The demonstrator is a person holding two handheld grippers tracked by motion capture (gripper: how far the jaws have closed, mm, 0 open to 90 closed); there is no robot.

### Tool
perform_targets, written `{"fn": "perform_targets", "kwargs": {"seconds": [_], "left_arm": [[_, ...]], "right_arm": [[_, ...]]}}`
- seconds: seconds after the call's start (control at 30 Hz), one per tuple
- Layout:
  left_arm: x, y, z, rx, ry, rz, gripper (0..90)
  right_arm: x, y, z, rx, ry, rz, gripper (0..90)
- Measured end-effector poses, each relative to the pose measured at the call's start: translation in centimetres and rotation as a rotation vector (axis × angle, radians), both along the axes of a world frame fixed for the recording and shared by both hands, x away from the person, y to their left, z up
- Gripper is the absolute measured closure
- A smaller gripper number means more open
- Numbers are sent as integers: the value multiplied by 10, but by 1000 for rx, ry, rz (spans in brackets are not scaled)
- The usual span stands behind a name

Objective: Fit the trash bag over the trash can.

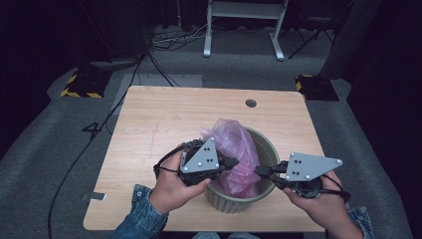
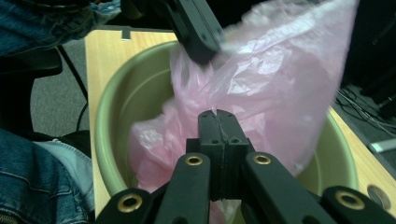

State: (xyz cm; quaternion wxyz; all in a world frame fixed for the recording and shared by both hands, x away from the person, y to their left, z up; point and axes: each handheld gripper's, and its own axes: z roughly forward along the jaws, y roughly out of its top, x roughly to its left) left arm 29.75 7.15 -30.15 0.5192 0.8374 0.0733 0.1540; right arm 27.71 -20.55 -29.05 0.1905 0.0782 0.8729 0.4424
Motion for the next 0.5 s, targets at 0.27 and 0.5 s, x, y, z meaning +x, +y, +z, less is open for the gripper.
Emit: {"fn": "perform_targets", "kwargs": {"seconds": [0.27, 0.5], "left_arm": [[2, 27, -6, -20, 13, 77, 900], [2, 40, -10, -14, 8, 132, 900]], "right_arm": [[1, -38, -6, 32, 63, -118, 900], [-4, -63, -11, 60, 91, -187, 900]]}}
